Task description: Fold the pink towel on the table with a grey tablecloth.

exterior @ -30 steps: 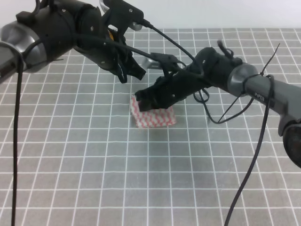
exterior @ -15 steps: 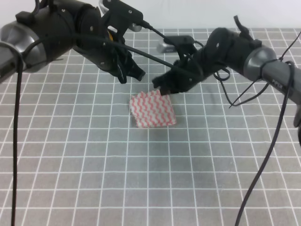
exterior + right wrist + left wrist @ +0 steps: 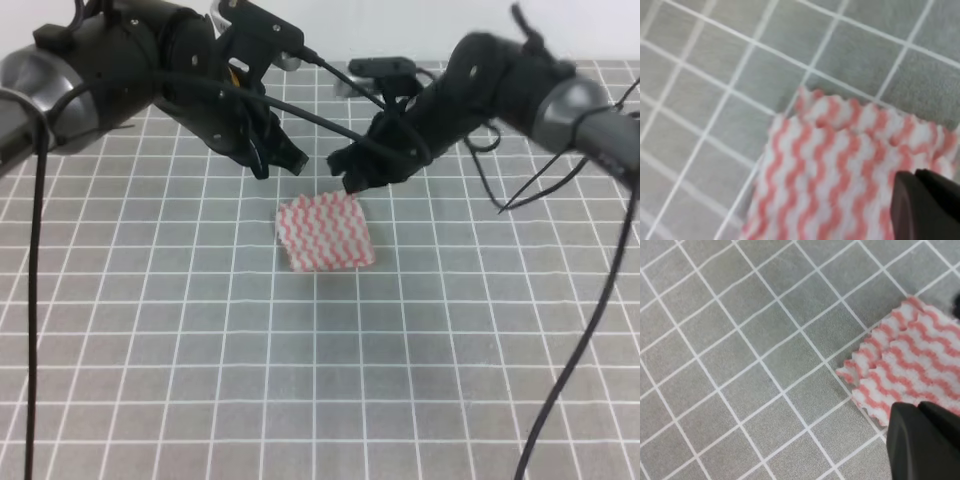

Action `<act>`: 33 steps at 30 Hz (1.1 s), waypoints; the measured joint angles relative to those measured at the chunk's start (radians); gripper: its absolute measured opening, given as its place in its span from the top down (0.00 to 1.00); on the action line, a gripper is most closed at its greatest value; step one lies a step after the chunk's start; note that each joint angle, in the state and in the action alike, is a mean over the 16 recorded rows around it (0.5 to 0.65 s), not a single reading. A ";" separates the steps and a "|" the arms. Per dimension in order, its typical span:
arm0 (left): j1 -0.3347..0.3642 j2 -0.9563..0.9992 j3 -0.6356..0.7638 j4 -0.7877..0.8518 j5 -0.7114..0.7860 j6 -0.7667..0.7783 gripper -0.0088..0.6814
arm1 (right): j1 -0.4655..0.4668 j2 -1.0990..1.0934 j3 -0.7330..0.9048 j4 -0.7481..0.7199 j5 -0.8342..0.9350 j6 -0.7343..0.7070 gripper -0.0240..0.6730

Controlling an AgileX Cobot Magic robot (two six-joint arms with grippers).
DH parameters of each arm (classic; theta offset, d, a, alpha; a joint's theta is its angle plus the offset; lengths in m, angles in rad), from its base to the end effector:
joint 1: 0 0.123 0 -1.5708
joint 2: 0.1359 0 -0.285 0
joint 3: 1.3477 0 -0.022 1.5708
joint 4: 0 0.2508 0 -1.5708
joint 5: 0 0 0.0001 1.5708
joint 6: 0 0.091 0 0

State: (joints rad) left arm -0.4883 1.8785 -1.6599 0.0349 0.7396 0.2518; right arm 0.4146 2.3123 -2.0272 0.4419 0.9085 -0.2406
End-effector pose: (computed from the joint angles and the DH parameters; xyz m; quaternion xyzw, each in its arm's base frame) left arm 0.3829 -0.2009 0.2997 0.3472 0.8728 -0.0251 0.3422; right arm 0.4557 0.2341 0.2028 -0.2190 0.9284 0.2179 0.2064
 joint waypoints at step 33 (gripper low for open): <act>0.000 -0.380 0.227 0.002 -0.151 -0.041 0.99 | 0.039 -0.491 0.343 -0.040 -0.304 -0.043 0.99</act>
State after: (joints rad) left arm -0.4884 1.4988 -1.4325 0.0368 0.5888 0.2113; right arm 0.4533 1.8211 -1.6843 0.4015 0.6047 -0.2834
